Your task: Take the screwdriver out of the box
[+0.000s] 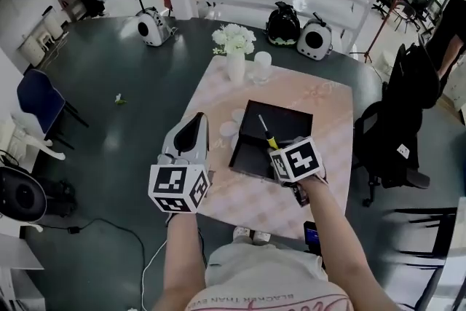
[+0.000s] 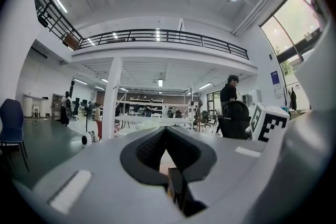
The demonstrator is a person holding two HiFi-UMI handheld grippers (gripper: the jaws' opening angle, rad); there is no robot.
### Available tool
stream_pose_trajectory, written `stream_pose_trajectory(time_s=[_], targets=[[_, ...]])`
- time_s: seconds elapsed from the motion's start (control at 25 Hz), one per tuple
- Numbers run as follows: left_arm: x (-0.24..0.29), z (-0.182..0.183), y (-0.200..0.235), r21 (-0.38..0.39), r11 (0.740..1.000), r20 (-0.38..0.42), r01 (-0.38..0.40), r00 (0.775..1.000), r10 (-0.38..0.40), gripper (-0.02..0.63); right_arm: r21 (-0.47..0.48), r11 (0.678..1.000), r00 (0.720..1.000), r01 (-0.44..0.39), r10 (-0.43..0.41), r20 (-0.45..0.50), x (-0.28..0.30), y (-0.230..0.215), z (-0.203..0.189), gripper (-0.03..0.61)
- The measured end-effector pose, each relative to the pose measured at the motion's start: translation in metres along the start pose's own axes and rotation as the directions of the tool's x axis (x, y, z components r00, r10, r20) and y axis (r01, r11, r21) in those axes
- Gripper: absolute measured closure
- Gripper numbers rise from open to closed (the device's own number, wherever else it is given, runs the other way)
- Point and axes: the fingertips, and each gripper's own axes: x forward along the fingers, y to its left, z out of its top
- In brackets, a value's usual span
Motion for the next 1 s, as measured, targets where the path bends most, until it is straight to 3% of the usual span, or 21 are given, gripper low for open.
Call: stream_pose_trajectory(time_s=[0.12, 0.24, 0.48, 0.72, 1.0], targets=[[0.005, 0.013, -0.014, 0.025, 0.999, 0.022, 0.028, 0.999, -0.029, 0.607, -0.007, 1.0, 0.992, -0.007, 0.008, 0.126, -0.032, -0.002, 0.021, 0.497], [0.007, 0.031, -0.026, 0.05, 0.998, 0.059, 0.048, 0.997, -0.051, 0.607, -0.034, 0.999, 0.966, 0.007, 0.002, 0.26, -0.066, -0.003, 0.042, 0.497], [0.006, 0.065, -0.048, 0.099, 0.992, 0.129, 0.081, 0.987, -0.093, 0.607, -0.056, 0.996, 0.874, 0.076, -0.039, 0.485, -0.134, -0.008, 0.071, 0.497], [0.001, 0.094, -0.065, 0.145, 0.985, 0.204, 0.096, 0.971, -0.124, 0.607, -0.055, 0.977, 0.703, 0.205, -0.108, 0.703, -0.205, -0.016, 0.093, 0.497], [0.003, 0.121, -0.08, 0.181, 0.979, 0.277, 0.092, 0.95, -0.141, 0.607, 0.032, 0.932, 0.427, 0.362, -0.196, 0.883, -0.28, -0.034, 0.101, 0.497]])
